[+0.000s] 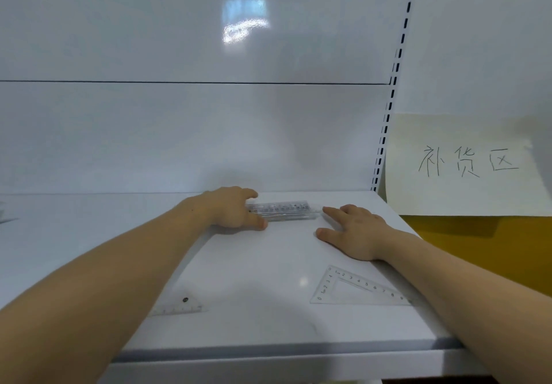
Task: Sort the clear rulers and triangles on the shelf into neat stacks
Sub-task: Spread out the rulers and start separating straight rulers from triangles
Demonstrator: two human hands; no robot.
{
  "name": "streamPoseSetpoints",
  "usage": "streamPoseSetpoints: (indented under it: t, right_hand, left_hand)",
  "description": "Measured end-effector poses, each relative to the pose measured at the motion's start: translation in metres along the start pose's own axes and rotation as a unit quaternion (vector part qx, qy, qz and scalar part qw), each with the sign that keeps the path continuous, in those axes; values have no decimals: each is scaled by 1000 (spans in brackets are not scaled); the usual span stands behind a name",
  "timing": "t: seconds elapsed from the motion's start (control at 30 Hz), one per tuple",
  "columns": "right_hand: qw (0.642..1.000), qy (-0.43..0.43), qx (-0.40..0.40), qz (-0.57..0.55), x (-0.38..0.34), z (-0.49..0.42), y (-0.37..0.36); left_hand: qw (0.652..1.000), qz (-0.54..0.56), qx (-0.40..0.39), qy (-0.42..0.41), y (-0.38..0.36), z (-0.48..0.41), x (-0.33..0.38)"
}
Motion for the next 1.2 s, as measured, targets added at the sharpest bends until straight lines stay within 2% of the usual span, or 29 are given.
streamPoseSetpoints:
  t: [0.13,0.3,0.4,0.53,0.67,0.8,0.93,1.2]
  right_hand:
    - [1000,-5,-8,-4,-6,-6,6]
    - [1000,5,-23,-1,-16,-12,2]
    - [1000,-2,-27,0,-11,-9,3]
    - [999,-10,-53,6,-2,-3,4]
    - [999,7,-14,-36,-16,-14,30]
    - [995,91,-1,-50,-80,-33,43]
    - [980,181,-26,-71,-175,-32,17]
    - [953,287,-78,-57,-365,-12,-54]
  left_hand:
    - [999,-23,-10,43,-3,19,-42]
    - [999,-3,36,-13,-10,27,-43]
    - [998,8,55,-17,-10,26,-42]
    - [999,33,38,14,-12,30,-45]
    - [996,58,45,48,-4,52,-52]
    - [992,73,62,83,3,95,-69]
    - [987,73,51,130,0,143,-103]
    - [965,69,54,246,-18,263,-242]
Point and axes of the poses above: each hand's wrist, its own z-axis away from the middle knuckle, its own y-axis out of the back of the hand, x = y × z, the point moved 3 cm from there along -z, towards the middle knuckle, and after that the axes turned 13 degrees about -z, right-handed, at the moved point
